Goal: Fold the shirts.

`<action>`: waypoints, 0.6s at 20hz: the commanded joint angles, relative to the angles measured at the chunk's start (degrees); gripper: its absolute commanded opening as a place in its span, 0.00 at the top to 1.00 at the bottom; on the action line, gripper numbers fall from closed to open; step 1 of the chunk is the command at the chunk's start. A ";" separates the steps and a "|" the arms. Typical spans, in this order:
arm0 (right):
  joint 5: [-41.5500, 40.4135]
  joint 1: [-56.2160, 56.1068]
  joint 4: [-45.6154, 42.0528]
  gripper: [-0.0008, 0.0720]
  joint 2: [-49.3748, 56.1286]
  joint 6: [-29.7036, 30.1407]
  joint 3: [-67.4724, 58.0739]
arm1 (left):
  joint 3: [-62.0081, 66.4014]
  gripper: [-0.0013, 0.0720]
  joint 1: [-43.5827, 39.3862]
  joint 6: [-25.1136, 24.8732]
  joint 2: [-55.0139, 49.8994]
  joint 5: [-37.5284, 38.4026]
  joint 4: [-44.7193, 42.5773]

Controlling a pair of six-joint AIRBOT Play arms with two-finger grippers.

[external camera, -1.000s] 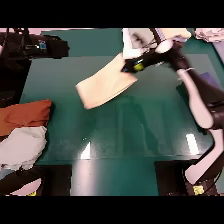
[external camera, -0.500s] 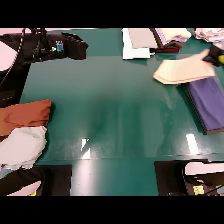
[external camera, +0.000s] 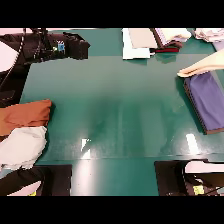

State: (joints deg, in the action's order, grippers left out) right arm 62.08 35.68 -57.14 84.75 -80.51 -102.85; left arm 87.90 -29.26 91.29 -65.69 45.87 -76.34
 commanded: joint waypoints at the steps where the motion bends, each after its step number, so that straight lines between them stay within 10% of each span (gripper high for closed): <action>1: 0.68 -1.55 -0.04 0.96 -0.11 -0.02 -6.97 | 0.00 0.94 -0.04 0.24 -0.02 1.05 0.09; 12: 13.57 2.10 -19.76 0.96 -8.00 0.02 7.96 | 0.00 0.94 -0.04 0.15 -0.02 4.74 0.07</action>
State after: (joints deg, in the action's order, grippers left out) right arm 73.52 36.53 -68.88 80.34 -80.49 -102.28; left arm 87.92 -29.26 91.48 -65.69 50.02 -76.27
